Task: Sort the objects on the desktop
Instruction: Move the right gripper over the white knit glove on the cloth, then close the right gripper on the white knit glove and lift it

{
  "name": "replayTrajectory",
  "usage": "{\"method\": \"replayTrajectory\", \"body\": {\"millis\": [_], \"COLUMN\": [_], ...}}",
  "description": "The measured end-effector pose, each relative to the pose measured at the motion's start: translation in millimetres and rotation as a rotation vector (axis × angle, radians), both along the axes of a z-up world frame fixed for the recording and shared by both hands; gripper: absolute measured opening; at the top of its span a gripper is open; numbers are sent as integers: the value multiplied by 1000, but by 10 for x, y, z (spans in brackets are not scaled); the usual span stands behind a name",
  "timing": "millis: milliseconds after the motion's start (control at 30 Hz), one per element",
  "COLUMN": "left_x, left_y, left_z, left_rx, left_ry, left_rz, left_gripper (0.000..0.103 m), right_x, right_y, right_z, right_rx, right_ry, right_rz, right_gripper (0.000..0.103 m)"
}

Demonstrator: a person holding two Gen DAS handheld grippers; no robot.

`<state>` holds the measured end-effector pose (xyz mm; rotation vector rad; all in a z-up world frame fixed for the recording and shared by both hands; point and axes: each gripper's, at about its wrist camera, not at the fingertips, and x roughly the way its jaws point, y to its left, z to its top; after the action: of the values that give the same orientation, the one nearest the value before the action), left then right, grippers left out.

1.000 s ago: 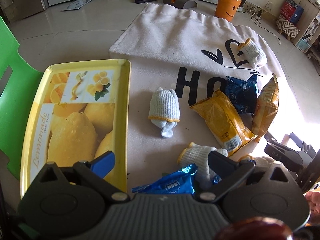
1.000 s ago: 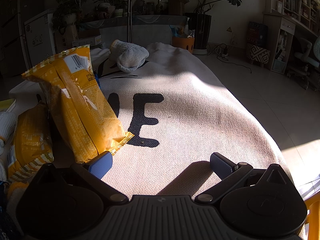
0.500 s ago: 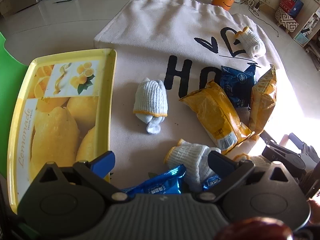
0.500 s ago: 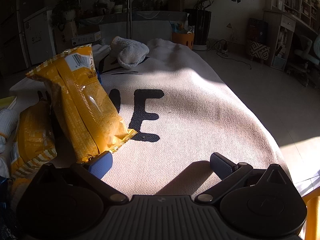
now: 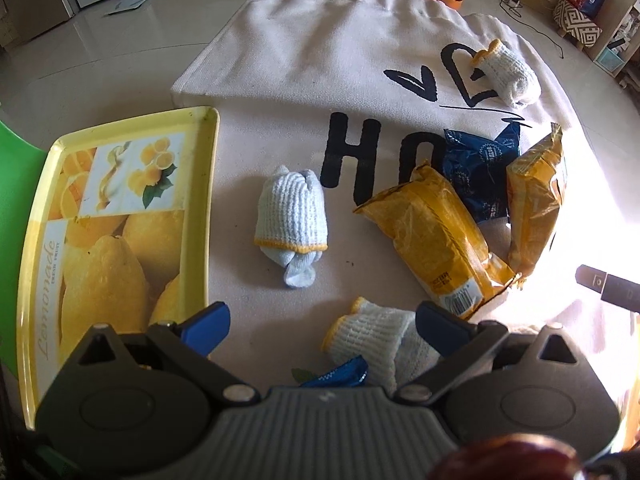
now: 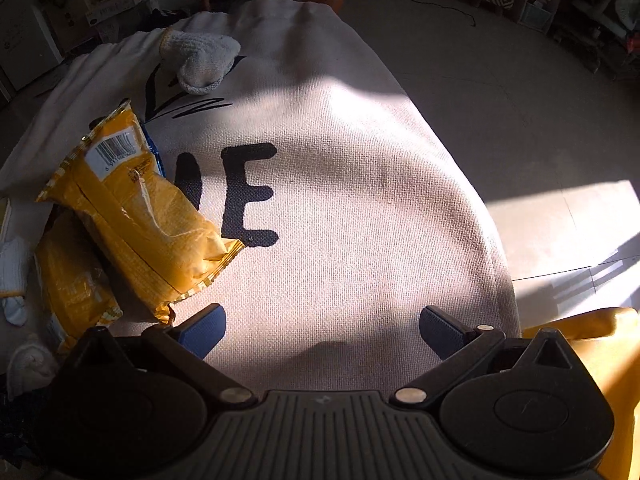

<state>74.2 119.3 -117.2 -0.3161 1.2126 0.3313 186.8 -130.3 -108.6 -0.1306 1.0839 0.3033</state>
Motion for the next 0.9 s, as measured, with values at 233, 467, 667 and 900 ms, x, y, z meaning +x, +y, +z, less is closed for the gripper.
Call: {"method": "replayTrajectory", "body": {"millis": [233,467,667,900], "left_x": [159,241,270,291], "left_y": [-45,-100,-152,-204], "left_z": [-1,-37,-69,-72], "left_rx": [9,14,-4,-15], "left_ry": [10,33,44,41], "left_rz": [16,29,26,29], "left_gripper": [102,102,102,102], "right_x": [292,656,911,1173], "right_y": [337,750,981,1203], "right_z": [170,105,50,-8], "right_rx": [81,56,73,74], "right_ry": [-85,-136,-163,-204], "right_rz": [32,103,140,165], "right_gripper": [103,103,103,102]}}
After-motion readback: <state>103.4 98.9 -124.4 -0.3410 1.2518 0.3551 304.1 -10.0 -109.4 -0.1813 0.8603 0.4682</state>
